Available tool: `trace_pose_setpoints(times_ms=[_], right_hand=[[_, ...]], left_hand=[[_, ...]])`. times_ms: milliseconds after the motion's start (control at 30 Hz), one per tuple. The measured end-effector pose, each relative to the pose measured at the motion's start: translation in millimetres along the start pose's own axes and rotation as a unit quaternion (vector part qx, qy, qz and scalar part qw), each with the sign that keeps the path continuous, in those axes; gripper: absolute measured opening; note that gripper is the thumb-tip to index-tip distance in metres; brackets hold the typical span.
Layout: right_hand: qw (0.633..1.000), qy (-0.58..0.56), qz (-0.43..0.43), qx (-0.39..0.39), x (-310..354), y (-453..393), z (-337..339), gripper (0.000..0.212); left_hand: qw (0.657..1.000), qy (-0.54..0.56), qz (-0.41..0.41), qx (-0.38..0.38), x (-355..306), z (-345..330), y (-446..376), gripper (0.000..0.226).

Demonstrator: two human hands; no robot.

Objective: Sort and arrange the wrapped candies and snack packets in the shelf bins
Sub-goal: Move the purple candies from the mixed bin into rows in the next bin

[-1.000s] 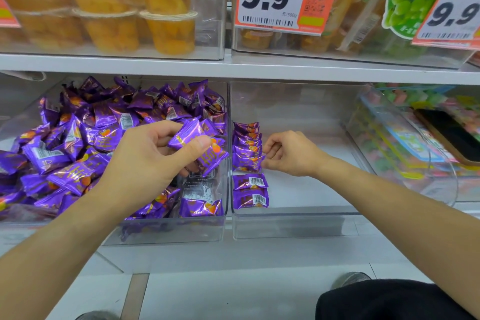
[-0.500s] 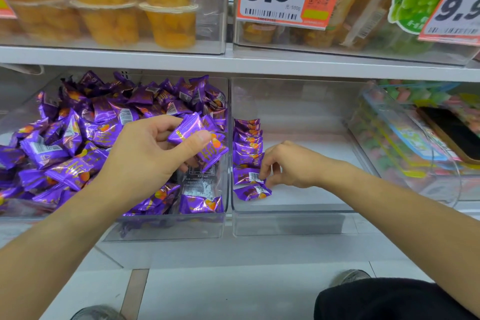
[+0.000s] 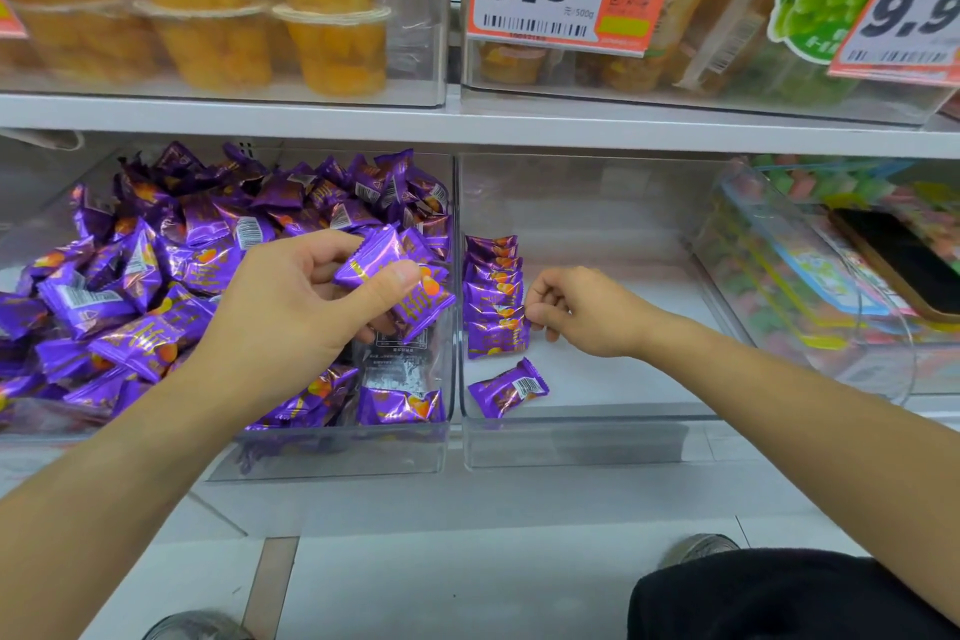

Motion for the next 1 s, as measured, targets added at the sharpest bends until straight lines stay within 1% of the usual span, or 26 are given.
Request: trace_pose_setpoints(times_ms=[100, 200, 400, 500, 633, 700, 800, 900, 1000], right_hand=[[1.000, -0.013, -0.026, -0.005, -4.2, -2.0, -1.6, 0.008], [0.999, -0.016, -0.027, 0.005, -3.5, -0.8, -4.1, 0.011], [0.997, -0.022, -0.080, 0.006, -9.7, 2.2, -3.4, 0.039], [0.988, -0.102, -0.116, 0.006, -12.9, 0.7, -12.2, 0.048], [0.976, -0.166, -0.137, -0.035, -18.9, -0.9, -17.9, 0.040], [0.971, -0.185, -0.140, -0.048, -21.7, -1.2, -19.6, 0.041], [0.970, -0.197, -0.138, -0.036, -20.6, -2.2, -21.8, 0.037], [0.975, -0.175, -0.135, -0.023, -16.3, -5.8, -18.0, 0.035], [0.977, -0.160, -0.138, -0.001, -14.2, -10.0, -18.1, 0.038]], left_hand=[[1.000, -0.004, 0.004, -0.002, 0.6, -0.3, -0.6, 0.031], [1.000, -0.004, 0.003, -0.004, 0.2, 0.2, -1.1, 0.029], [1.000, -0.004, 0.004, -0.003, -0.7, -0.7, -0.1, 0.029], [1.000, -0.001, 0.005, -0.004, -0.8, -1.0, -0.1, 0.030], [1.000, 0.000, 0.004, -0.005, -2.8, -2.1, 0.0, 0.029], [1.000, 0.003, 0.004, -0.005, -3.8, -2.4, 0.3, 0.030], [1.000, 0.002, 0.004, -0.006, -4.4, -2.3, 0.6, 0.031], [1.000, 0.001, 0.004, -0.005, -4.4, -2.5, 0.7, 0.032], [1.000, 0.003, 0.003, -0.004, -4.3, -2.2, 0.4, 0.035]])
Point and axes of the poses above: each hand's wrist, its own y-axis away from the middle knuckle, its own z-axis out of the back of the hand, x = y × z, the point moved 9 cm from there along -y, towards the middle knuckle, and after that the axes turned 1 degree about -z, right-handed, at the moved point
